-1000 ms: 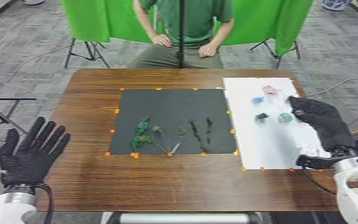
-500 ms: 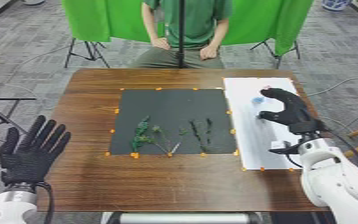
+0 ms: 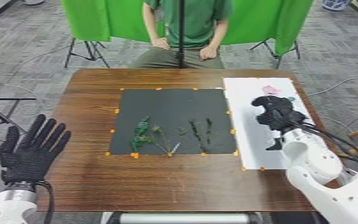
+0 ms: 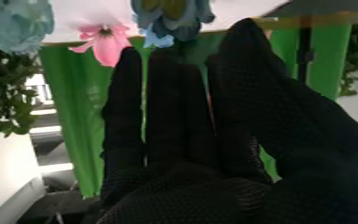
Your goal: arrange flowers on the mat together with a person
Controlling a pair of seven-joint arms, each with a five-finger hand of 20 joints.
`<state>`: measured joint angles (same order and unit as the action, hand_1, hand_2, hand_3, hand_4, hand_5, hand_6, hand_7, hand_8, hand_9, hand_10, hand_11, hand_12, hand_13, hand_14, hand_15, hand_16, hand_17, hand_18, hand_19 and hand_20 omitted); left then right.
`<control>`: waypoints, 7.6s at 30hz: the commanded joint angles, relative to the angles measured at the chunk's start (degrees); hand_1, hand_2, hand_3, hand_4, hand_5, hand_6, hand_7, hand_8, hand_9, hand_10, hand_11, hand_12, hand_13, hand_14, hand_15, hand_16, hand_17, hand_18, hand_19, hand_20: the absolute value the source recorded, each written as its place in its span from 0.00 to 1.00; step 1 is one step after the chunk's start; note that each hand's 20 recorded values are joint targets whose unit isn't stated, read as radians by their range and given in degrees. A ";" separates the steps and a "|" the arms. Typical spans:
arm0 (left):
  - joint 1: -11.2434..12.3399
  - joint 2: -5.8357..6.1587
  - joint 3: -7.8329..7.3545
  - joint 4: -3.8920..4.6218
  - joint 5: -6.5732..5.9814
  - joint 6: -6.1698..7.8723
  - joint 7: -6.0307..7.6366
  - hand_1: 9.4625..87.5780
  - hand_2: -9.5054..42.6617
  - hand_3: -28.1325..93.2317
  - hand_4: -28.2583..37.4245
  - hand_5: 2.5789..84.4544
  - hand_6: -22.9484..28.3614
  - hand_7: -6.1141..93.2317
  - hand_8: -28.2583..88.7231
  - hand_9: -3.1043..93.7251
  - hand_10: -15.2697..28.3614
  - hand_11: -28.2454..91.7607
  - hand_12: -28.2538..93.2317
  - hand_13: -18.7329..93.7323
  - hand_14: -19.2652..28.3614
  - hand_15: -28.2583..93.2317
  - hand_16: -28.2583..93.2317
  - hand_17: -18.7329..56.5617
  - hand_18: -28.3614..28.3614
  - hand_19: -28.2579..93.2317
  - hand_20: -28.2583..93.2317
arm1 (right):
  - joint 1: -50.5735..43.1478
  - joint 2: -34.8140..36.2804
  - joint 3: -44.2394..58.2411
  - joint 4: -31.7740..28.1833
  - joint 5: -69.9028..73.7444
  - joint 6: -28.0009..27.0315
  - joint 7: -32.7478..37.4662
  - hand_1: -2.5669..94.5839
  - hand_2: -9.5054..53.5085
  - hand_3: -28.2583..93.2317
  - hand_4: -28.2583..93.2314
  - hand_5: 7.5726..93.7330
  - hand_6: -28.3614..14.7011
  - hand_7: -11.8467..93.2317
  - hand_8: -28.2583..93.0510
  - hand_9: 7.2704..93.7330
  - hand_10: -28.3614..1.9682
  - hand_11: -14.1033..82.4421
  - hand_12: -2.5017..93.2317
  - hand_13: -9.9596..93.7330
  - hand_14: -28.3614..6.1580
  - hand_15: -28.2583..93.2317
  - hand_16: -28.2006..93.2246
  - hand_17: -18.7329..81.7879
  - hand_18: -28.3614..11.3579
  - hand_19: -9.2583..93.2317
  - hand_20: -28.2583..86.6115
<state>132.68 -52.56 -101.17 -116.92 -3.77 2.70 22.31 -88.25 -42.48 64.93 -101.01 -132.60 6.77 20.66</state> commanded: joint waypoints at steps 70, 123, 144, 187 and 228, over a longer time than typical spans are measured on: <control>-6.18 2.09 6.12 3.30 -1.01 0.32 -0.20 0.21 0.39 0.80 0.00 0.50 0.59 0.14 0.17 0.45 0.67 0.36 0.30 0.44 0.75 0.50 0.18 0.21 0.76 0.50 0.35 | 40.09 -29.69 -52.11 19.45 12.12 9.45 -12.39 0.61 0.00 0.83 0.00 0.52 0.71 0.44 0.07 0.57 0.68 0.31 0.19 0.64 0.72 0.35 0.41 0.54 0.53 0.53 0.56; 2.53 -0.99 -1.36 -0.33 -0.73 0.65 0.80 0.20 0.38 0.80 0.00 0.50 0.59 0.14 0.17 0.45 0.67 0.36 0.30 0.44 0.75 0.50 0.18 0.21 0.75 0.50 0.35 | -33.21 -5.11 34.70 -15.63 56.68 12.90 -18.51 0.48 0.00 0.86 0.00 0.42 0.69 0.31 0.11 0.38 0.72 0.19 0.14 0.41 0.62 0.33 0.32 0.42 0.46 0.24 0.50; 2.25 -0.35 -1.91 -0.27 -0.56 0.20 0.87 0.21 0.39 0.80 0.00 0.53 0.57 0.14 0.17 0.47 0.64 0.35 0.30 0.45 0.72 0.49 0.18 0.23 0.73 0.49 0.34 | -38.63 -5.91 38.62 -17.63 60.30 15.89 -22.35 0.47 0.00 0.86 0.00 0.42 0.67 0.30 0.11 0.40 0.70 0.20 0.14 0.39 0.66 0.32 0.28 0.42 0.58 0.10 0.47; 1.65 -0.60 -1.05 -0.67 -1.09 -0.49 0.41 0.20 0.39 0.80 0.00 0.52 0.58 0.13 0.17 0.46 0.66 0.35 0.30 0.45 0.73 0.49 0.18 0.22 0.74 0.49 0.34 | -34.66 -7.30 39.47 -14.74 87.29 -4.95 -28.52 0.44 0.00 0.79 0.05 0.57 0.64 0.27 0.13 0.64 0.59 0.24 0.18 0.73 0.66 0.37 0.37 0.64 0.59 0.56 0.60; 1.28 -0.94 -0.24 -0.37 -0.89 0.02 -0.24 0.21 0.39 0.80 0.00 0.52 0.58 0.14 0.17 0.46 0.66 0.36 0.30 0.45 0.73 0.49 0.18 0.22 0.74 0.49 0.34 | -32.28 -6.01 40.99 -15.78 56.73 -4.82 -22.13 0.44 0.00 0.83 0.02 0.49 0.63 0.26 0.14 0.44 0.59 0.20 0.15 0.46 0.60 0.33 0.32 0.53 0.53 0.14 0.56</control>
<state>133.93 -52.80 -101.92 -117.65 -4.54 2.22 22.90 -120.49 -49.83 105.04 -116.38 -67.33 1.56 -2.52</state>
